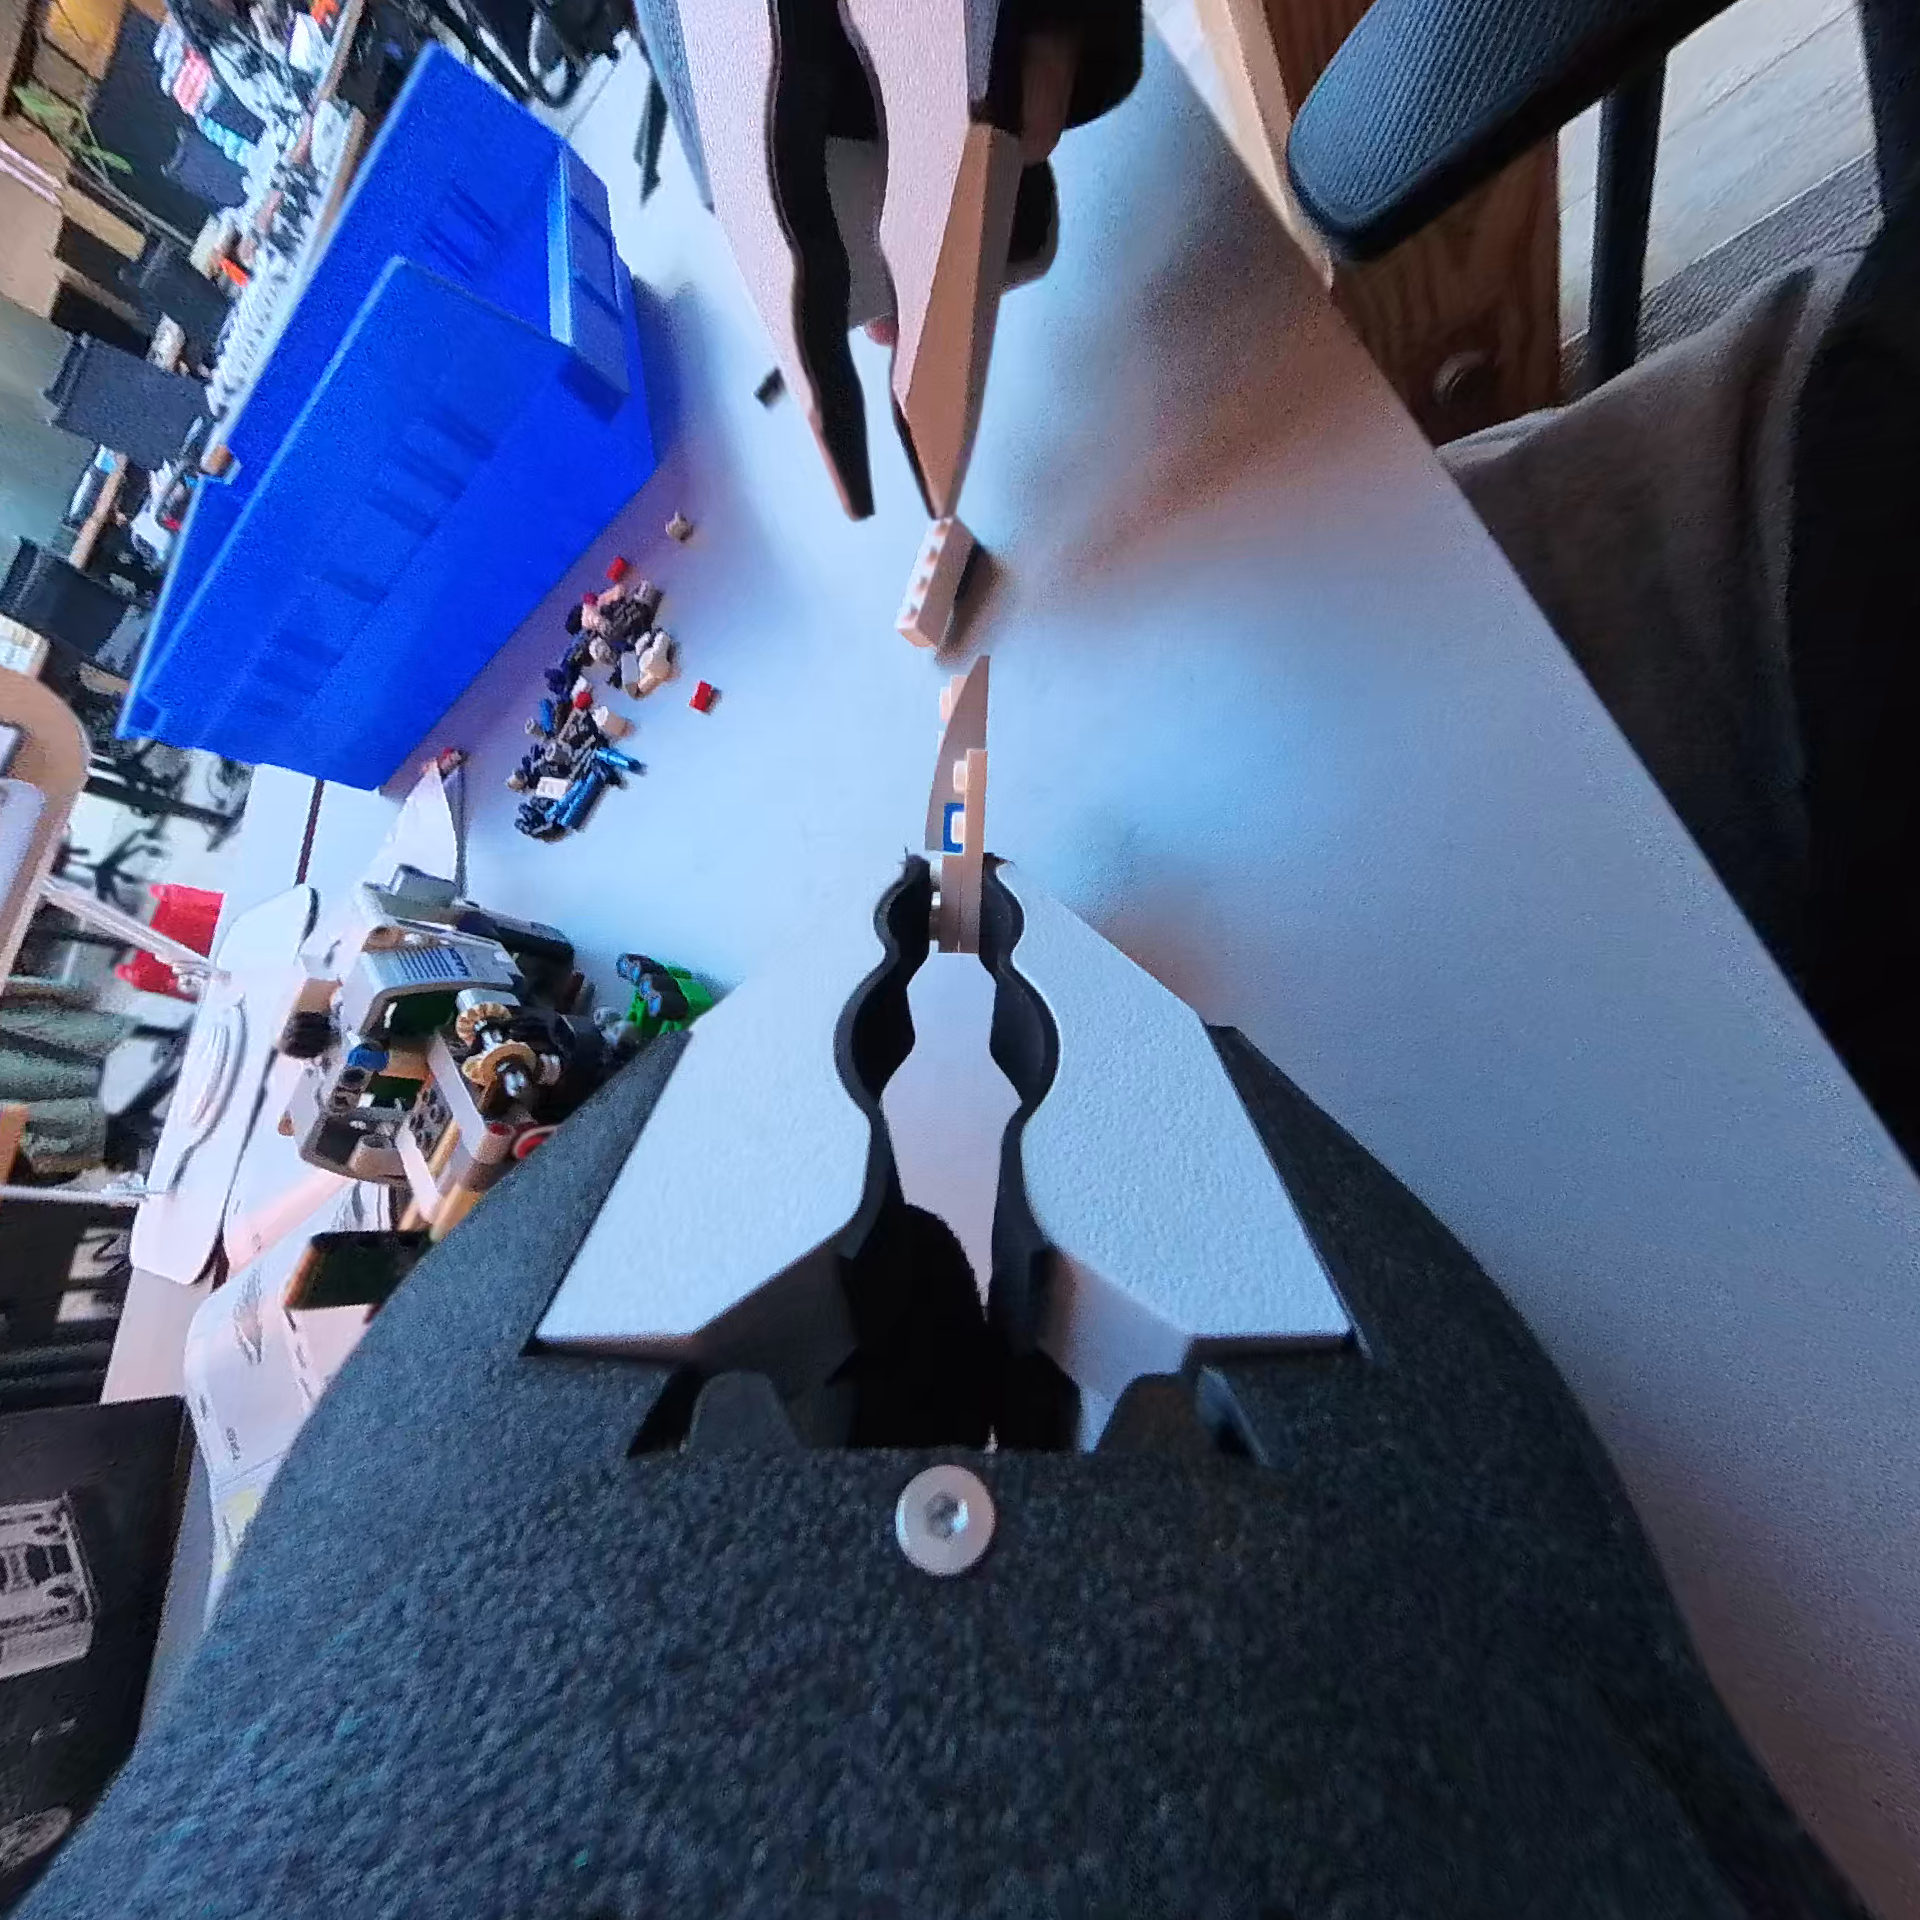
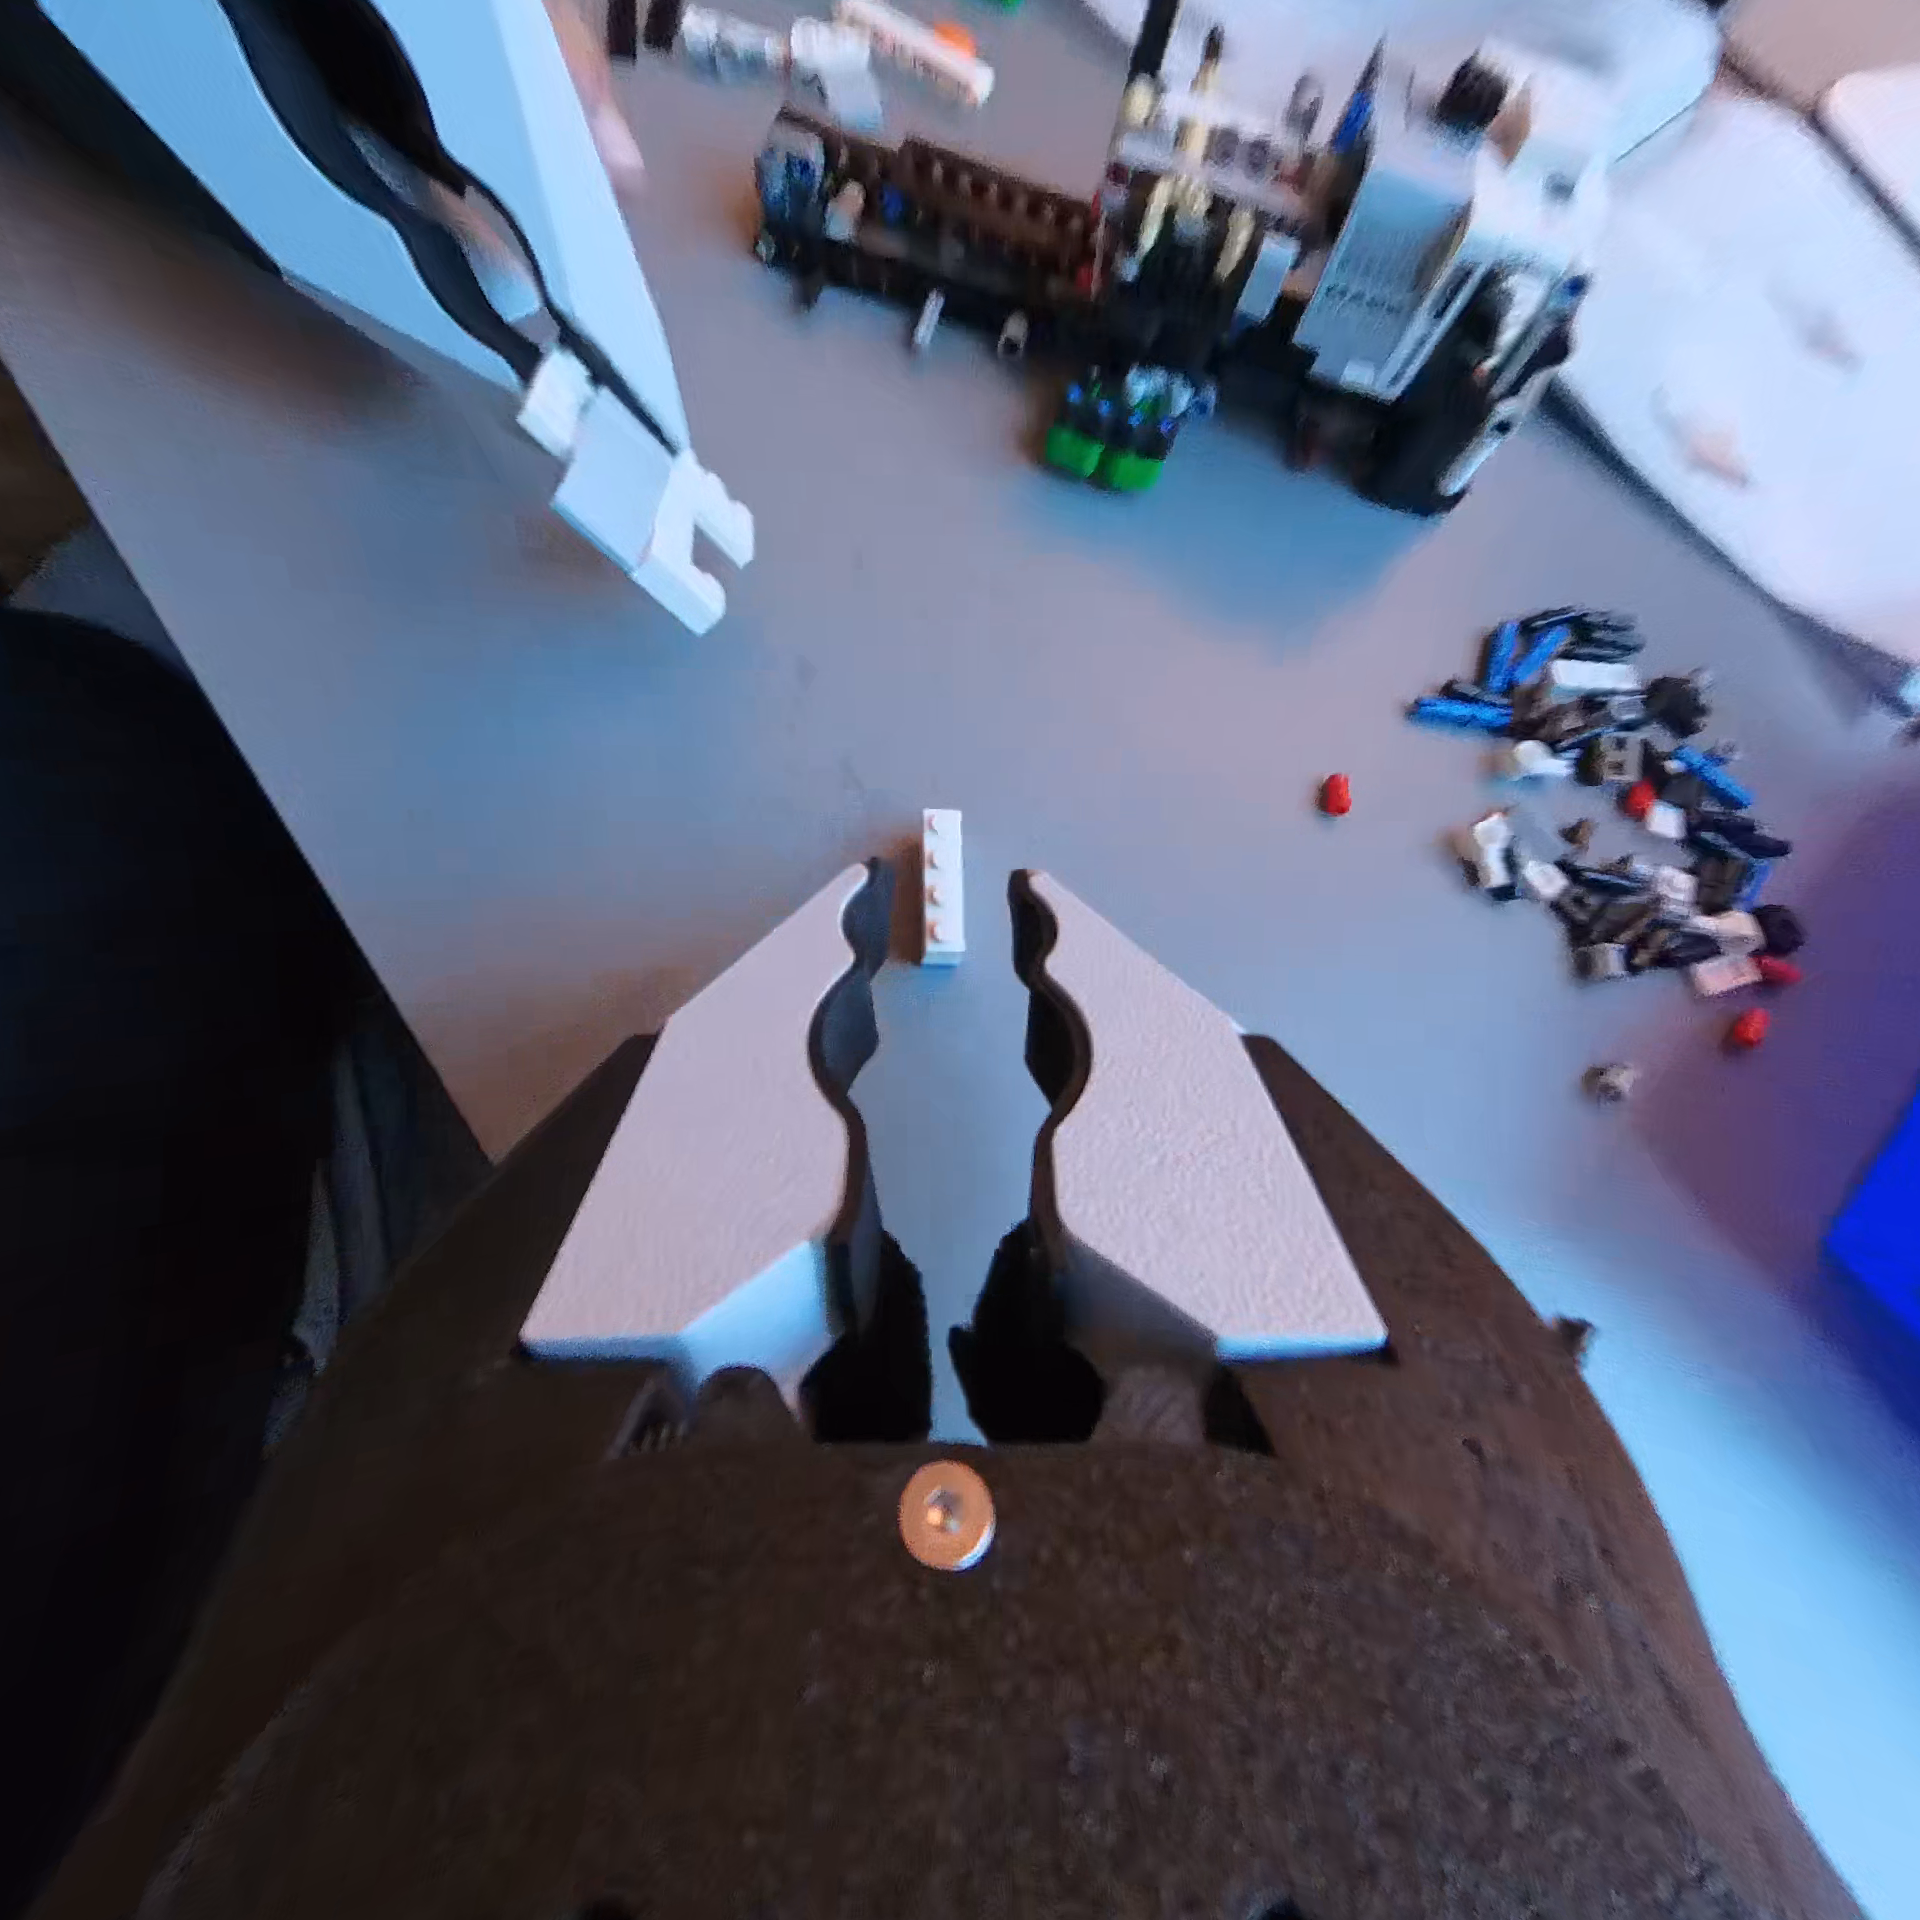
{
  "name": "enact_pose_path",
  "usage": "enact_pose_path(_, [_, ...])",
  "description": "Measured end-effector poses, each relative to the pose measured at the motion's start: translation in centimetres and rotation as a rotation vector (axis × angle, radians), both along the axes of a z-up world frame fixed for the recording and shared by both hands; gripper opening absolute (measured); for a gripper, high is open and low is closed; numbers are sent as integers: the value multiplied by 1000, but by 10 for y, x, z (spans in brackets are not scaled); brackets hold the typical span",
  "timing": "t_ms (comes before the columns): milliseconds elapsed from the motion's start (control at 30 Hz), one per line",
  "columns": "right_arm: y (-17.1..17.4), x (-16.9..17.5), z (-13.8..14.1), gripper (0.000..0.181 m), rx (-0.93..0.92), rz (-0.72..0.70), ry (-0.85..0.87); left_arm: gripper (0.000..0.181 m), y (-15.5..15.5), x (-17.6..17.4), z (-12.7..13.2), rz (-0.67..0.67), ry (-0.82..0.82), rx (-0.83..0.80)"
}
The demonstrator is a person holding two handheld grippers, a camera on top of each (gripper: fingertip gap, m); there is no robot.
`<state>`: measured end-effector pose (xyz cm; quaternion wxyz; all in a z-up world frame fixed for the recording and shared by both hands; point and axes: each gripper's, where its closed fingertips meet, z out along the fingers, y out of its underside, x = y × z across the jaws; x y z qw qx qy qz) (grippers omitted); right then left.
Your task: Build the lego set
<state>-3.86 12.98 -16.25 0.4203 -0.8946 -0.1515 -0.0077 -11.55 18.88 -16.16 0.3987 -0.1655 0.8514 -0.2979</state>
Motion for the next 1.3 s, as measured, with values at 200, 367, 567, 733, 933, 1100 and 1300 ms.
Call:
enact_pose_path(200, [9,1,-19,16,-96,49,38,7,6,8,-9,62,-10,41])
enact_pose_path(367, [23,-14,-7,7,-86,96,135,7,9,15,-8,100,-80,69])
enact_pose_path(567, [49,-62,24,7,-230,151,376,7,17,22,-8,148,-190,174])
enact_pose_path(733, [61,-68,15,7,-342,168,217,7,22,23,-3,166,-274,267])
enact_pose_path(933, [64,-70,9,7,-435,139,202,7,21,22,-6,166,-266,284])
enact_pose_path(1100, [68,-67,12,13,-437,122,199,7,21,22,-3,186,-200,159])
enact_pose_path(1300, [75,-66,20,12,-419,160,148,7,24,23,3,211,-188,92])
